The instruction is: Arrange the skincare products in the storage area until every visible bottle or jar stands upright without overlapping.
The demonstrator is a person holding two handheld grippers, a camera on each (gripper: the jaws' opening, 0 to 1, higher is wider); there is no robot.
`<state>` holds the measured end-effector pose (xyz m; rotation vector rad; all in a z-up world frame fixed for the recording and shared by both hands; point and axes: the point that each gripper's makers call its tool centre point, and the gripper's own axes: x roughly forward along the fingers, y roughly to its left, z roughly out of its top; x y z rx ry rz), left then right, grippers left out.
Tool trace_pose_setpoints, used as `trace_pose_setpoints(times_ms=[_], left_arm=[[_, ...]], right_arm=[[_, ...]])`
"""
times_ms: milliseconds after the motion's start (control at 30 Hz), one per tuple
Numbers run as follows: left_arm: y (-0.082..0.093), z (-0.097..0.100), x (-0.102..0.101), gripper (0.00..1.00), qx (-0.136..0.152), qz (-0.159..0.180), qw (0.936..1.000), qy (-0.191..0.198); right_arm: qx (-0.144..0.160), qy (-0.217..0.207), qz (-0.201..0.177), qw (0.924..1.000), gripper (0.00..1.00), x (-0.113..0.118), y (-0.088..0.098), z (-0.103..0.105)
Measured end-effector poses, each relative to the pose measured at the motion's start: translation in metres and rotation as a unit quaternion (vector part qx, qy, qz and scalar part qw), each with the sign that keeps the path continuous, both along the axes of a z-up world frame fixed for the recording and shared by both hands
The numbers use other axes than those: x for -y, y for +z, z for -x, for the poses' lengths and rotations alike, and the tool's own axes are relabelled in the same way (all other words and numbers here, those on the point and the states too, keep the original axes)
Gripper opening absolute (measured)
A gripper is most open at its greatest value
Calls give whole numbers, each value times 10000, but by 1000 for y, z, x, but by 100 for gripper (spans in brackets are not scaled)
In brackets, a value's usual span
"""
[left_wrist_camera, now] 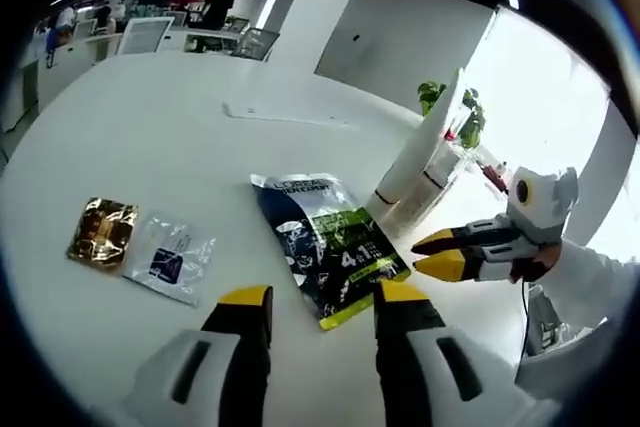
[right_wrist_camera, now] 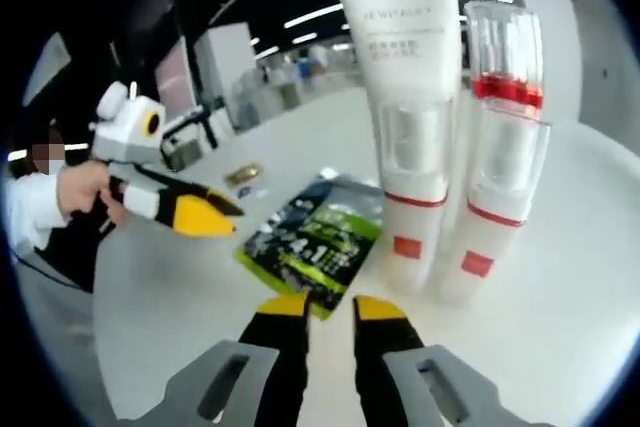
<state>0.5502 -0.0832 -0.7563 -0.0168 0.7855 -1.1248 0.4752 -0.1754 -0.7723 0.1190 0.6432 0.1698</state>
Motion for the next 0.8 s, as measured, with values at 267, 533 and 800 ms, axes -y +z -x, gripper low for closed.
trace_pose_setpoints(times_ms=[267, 533, 800], left_arm=[[18, 7, -12, 44, 146, 53, 9998, -118], [35, 11, -23, 45, 232, 117, 9996, -124], [64, 27, -39, 53, 389, 339, 9981, -345]], right_arm=[[26, 125, 59, 9999, 18, -4, 8, 13], [233, 175, 91, 9995, 30, -8, 29, 15], [379, 258, 331, 9984, 45, -9, 45, 19]])
